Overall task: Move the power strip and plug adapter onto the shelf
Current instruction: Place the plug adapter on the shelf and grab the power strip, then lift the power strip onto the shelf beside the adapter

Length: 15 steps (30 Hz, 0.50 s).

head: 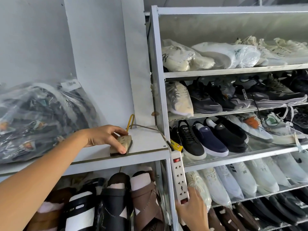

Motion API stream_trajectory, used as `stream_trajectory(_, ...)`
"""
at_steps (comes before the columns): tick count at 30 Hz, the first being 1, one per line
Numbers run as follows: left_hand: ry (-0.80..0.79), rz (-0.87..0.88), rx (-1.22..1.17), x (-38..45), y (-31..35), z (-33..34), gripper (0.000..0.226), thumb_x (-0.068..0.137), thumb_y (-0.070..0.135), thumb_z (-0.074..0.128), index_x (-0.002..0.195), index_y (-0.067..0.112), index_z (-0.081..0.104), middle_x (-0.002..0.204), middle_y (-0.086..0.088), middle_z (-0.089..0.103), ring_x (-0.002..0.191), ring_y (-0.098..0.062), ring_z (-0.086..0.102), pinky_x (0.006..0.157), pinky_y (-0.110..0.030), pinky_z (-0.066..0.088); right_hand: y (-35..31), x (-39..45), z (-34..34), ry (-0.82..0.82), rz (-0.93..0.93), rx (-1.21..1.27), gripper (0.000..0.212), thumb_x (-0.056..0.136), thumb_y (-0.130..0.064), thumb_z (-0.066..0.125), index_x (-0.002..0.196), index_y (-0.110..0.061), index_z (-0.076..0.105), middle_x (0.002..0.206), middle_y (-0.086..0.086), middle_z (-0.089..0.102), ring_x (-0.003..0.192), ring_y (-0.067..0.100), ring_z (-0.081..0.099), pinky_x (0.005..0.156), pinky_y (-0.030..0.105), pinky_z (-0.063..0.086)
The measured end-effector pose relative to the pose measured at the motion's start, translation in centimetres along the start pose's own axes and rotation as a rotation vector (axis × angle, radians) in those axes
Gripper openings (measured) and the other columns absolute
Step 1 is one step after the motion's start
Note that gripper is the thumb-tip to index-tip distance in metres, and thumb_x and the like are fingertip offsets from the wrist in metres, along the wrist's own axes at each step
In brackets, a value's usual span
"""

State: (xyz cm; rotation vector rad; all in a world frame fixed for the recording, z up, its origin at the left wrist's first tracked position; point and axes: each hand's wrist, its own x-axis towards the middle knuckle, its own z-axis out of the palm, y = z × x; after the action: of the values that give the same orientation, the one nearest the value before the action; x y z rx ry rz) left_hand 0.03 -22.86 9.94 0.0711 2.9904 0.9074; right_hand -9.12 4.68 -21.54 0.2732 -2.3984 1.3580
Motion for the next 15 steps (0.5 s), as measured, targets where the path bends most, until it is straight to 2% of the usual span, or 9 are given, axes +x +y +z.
stream_trajectory(3,-0.011,0.010,0.015,0.2,-0.2,-0.2,0.093,0.040,0.049,0.091,0.125,0.030,0.060,0.124,0.006,0.060,0.114,-0.009,0.056,0.089,-0.020,0.043,-0.4,-0.2,-3.7,0.063,-0.114,-0.096,0.065,0.069,-0.052,0.075,0.125,-0.022,0.060,0.113,-0.010,0.062,0.083,0.006,0.057,0.071,0.030,0.045)
stream_trajectory(5,-0.018,0.015,0.028,0.4,-0.3,-0.3,0.092,0.039,0.051,0.091,0.124,0.032,0.060,0.124,0.006,0.059,0.115,-0.009,0.055,0.090,-0.020,0.043,-2.1,0.2,-7.0,0.131,-0.202,-0.178,0.068,0.071,-0.052,0.076,0.128,-0.019,0.061,0.109,-0.010,0.065,0.078,0.006,0.057,0.069,0.030,0.047)
stream_trajectory(7,-0.023,0.019,0.052,0.4,-0.2,-0.3,0.097,0.038,0.052,0.092,0.126,0.030,0.059,0.124,0.007,0.058,0.114,-0.007,0.055,0.089,-0.019,0.042,-4.9,0.6,-10.6,0.213,-0.310,-0.251,0.056,0.070,-0.050,0.078,0.116,-0.020,0.067,0.095,-0.010,0.069,0.074,0.010,0.061,0.062,0.029,0.044)
stream_trajectory(9,-0.023,0.019,0.077,0.3,0.0,-0.4,0.098,0.040,0.052,0.091,0.129,0.027,0.059,0.124,0.008,0.058,0.113,-0.004,0.054,0.087,-0.016,0.042,-8.4,1.0,-14.3,0.212,-0.363,-0.312,0.038,0.068,-0.056,0.071,0.092,-0.026,0.069,0.078,-0.010,0.068,0.069,0.011,0.061,0.057,0.030,0.044)
stream_trajectory(11,-0.016,0.020,0.106,0.2,0.3,-0.4,0.097,0.041,0.053,0.090,0.129,0.027,0.058,0.123,0.010,0.058,0.111,-0.001,0.054,0.085,-0.015,0.041,-12.2,1.8,-17.2,0.124,-0.349,-0.402,0.039,0.066,-0.063,0.060,0.075,-0.025,0.065,0.067,-0.009,0.066,0.064,0.008,0.060,0.053,0.029,0.042)
stream_trajectory(13,-0.007,0.025,0.133,0.1,0.3,-0.6,0.097,0.042,0.055,0.089,0.129,0.026,0.058,0.121,0.012,0.058,0.109,0.000,0.054,0.085,-0.016,0.041,-16.0,2.7,-19.4,0.062,-0.331,-0.534,0.042,0.067,-0.063,0.060,0.070,-0.022,0.065,0.060,-0.009,0.064,0.059,0.005,0.056,0.050,0.026,0.033)
stream_trajectory(15,0.004,0.032,0.151,0.1,0.1,-0.6,0.097,0.043,0.057,0.087,0.129,0.026,0.058,0.118,0.014,0.058,0.108,0.001,0.054,0.086,-0.018,0.042,-19.7,3.6,-21.0,-0.002,-0.317,-0.618,0.044,0.067,-0.061,0.063,0.068,-0.016,0.065,0.056,-0.006,0.062,0.054,0.007,0.054,0.046,0.026,0.031)
